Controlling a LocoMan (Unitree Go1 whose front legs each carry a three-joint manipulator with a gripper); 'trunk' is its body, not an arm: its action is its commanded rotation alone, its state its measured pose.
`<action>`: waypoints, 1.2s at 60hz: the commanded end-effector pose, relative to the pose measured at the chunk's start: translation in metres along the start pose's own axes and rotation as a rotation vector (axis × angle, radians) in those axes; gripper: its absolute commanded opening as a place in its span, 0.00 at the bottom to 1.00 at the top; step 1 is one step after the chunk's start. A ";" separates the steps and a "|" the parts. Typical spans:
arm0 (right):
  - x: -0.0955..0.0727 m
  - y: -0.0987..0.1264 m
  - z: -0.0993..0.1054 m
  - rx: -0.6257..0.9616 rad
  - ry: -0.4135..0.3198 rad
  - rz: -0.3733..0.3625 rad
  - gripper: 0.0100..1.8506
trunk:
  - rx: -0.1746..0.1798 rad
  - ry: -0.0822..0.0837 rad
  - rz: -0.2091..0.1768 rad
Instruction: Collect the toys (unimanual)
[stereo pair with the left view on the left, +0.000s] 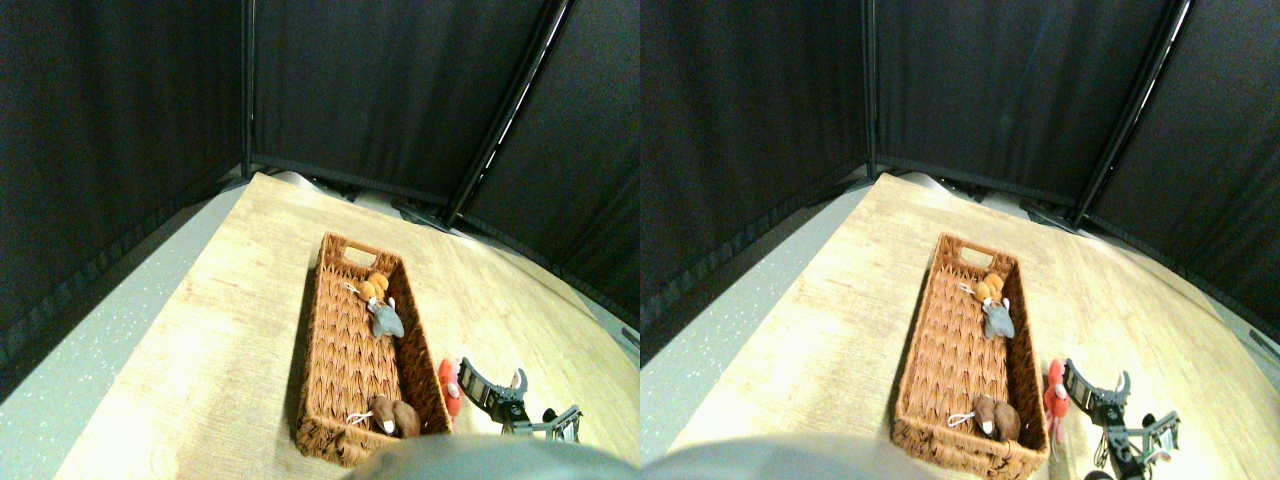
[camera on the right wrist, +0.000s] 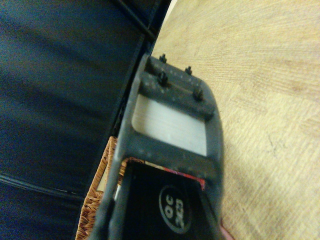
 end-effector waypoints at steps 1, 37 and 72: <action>-0.003 0.002 -0.002 0.009 -0.017 0.029 0.44 | -0.024 0.013 0.013; 0.008 -0.017 -0.022 0.028 0.008 -0.061 0.45 | -0.051 0.011 0.032; 0.007 -0.047 -0.017 0.049 0.028 -0.156 0.44 | -0.052 0.011 0.041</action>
